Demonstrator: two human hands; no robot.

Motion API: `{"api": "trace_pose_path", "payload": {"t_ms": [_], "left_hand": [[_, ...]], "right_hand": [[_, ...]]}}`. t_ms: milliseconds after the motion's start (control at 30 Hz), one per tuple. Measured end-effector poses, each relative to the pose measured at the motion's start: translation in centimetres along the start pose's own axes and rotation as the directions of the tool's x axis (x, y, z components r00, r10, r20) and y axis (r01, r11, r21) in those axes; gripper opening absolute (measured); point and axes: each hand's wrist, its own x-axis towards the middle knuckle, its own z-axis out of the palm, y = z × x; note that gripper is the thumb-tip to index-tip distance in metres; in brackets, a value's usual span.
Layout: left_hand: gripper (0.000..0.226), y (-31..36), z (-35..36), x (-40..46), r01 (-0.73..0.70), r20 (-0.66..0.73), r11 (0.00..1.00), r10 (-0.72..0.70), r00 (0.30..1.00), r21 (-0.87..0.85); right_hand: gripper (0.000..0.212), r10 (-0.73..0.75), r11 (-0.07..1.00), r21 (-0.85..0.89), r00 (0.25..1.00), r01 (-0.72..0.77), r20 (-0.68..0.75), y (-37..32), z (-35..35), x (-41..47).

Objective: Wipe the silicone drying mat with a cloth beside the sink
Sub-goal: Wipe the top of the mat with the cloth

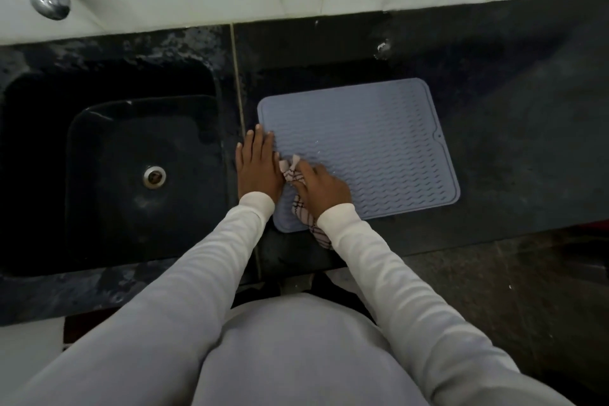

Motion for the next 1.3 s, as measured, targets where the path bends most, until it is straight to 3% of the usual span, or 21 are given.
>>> {"api": "trace_pose_path", "payload": {"t_ms": [600, 900, 1000, 1067, 1200, 1300], "left_hand": [[0.050, 0.3, -0.1, -0.3, 0.003, -0.037, 1.000, -0.004, 0.999, -0.022], [0.057, 0.2, 0.0, -0.3, 0.002, -0.015, 0.999, -0.002, 1.000, -0.038], [0.056, 0.2, 0.0, -0.3, 0.002, -0.022, 0.999, -0.003, 1.000, -0.048], [0.057, 0.3, -0.1, -0.2, 0.008, -0.021, 0.998, -0.009, 1.000, -0.056], [0.060, 0.3, -0.1, -0.2, 0.015, -0.028, 0.999, -0.016, 0.999, -0.048], [0.061, 0.5, -0.2, -0.2, 0.002, -0.037, 0.999, -0.004, 0.999, -0.050]], "right_hand": [[0.051, 0.324, 0.944, -0.042, 0.943, -0.327, -0.071, 14.5, -6.4, -0.6], [0.048, 0.432, 0.902, 0.059, 0.898, -0.428, -0.080, 18.9, -9.0, -0.5], [0.046, 0.386, 0.920, 0.128, 0.915, -0.371, -0.117, 16.8, -9.0, 0.2], [0.048, 0.275, 0.957, 0.130, 0.956, -0.261, -0.103, 13.6, -8.4, 0.7], [0.055, -0.026, 0.997, 0.071, 0.997, 0.020, 0.078, 5.0, -4.8, 0.9], [0.043, -0.059, 0.996, 0.073, 0.989, 0.050, 0.136, 0.8, -2.7, 0.5]]}}
